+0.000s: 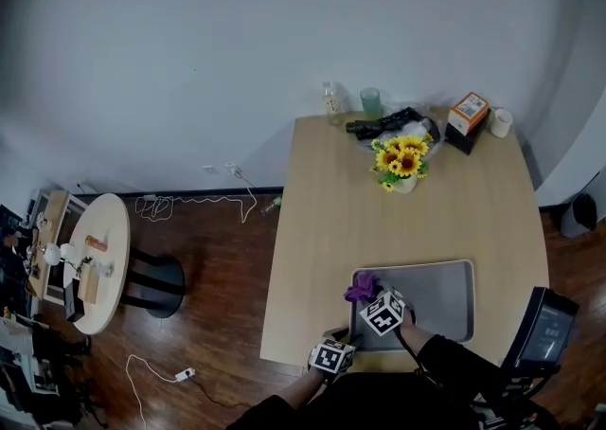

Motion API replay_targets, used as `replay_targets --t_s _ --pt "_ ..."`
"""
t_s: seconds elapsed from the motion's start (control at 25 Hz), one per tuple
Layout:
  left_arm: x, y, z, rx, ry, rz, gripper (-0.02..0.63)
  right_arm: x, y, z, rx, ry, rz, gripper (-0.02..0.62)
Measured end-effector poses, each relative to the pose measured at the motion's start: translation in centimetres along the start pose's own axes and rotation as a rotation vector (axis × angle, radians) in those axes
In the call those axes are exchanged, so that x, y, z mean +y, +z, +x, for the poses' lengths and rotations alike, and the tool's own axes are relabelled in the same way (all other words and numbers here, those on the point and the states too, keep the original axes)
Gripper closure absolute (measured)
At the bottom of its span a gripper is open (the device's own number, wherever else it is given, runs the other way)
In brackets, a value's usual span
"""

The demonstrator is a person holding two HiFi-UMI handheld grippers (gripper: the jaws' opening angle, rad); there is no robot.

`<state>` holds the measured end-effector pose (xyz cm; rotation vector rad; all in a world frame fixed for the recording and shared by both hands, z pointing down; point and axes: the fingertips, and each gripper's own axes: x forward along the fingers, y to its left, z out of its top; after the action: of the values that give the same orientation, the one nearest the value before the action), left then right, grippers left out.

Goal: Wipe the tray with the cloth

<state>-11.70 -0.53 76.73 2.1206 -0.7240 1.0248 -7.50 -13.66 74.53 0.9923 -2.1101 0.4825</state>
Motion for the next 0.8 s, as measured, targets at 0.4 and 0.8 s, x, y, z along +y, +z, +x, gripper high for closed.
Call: replay_targets --t_s 0.4,0.8 --pt "0.7 0.0 -0.1 0.001 0.007 -0.034 0.440 -4.4 -3.9 -3.4 0.014 -0.034 0.044 0.488" --pt "-0.1 0.2 -0.5 -0.011 0.068 -0.087 0.446 -16.7 -17.3 -15.9 0.079 -0.302 0.281 0.488"
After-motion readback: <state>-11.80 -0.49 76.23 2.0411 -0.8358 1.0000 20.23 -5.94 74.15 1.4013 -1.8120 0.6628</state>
